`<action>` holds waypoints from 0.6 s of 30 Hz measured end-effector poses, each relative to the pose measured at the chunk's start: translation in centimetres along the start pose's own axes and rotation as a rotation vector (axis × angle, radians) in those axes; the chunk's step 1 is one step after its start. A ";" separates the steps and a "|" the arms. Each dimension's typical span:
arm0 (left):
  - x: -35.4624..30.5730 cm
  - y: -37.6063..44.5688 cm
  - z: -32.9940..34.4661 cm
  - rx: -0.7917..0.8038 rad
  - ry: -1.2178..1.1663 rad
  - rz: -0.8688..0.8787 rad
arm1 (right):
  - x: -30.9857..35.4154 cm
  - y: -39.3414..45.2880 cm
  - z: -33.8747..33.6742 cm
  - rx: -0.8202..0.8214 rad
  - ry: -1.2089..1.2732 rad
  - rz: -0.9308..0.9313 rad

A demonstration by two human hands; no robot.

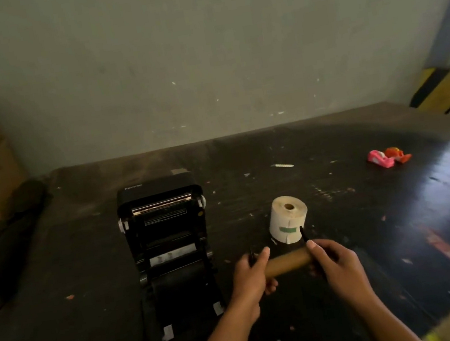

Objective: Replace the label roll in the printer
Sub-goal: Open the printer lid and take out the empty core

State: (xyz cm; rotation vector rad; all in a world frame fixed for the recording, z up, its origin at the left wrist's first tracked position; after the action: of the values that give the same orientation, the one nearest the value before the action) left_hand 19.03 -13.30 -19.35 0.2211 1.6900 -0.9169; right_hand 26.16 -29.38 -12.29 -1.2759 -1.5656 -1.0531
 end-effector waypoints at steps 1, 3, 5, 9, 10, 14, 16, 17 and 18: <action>0.4 0.3 0.5 -0.011 -0.016 -0.030 | -0.5 0.7 -0.1 0.013 0.024 0.019; 1.1 1.0 1.4 -0.036 -0.034 -0.074 | -1.8 2.1 -0.4 0.025 0.066 0.061; 1.7 1.6 2.0 -0.069 -0.036 -0.101 | -3.0 3.5 -0.7 0.025 0.098 0.092; 3.1 2.7 2.7 -0.154 -0.085 -0.163 | -6.5 6.5 -1.6 -0.006 0.077 0.138; 3.5 3.0 2.7 -0.181 -0.101 -0.173 | -7.7 7.4 -1.7 0.000 0.027 0.138; 4.9 3.5 2.1 -0.270 -0.178 -0.208 | -13.4 8.8 -0.2 0.175 -0.355 0.138; 5.5 3.2 1.6 -0.298 -0.200 -0.225 | -15.5 8.0 1.1 0.283 -0.475 0.088; 5.9 3.1 1.2 -0.315 -0.202 -0.230 | -16.0 7.6 1.7 0.317 -0.535 0.028; 6.1 3.0 0.9 -0.334 -0.205 -0.237 | -16.2 7.2 2.1 0.340 -0.599 -0.038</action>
State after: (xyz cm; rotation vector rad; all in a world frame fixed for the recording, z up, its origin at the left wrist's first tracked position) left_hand 19.37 -13.76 -26.20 -0.2931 1.6690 -0.7834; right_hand 35.22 -31.11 -27.62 -1.3905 -2.1088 -0.3993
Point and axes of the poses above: each hand's wrist, its own y-axis towards the middle knuckle, its own z-axis out of the palm, x = y × z, the point moved 8 cm from there along y, towards the middle knuckle, and after that the axes turned 14 degrees about -x, right-handed, at the moved point
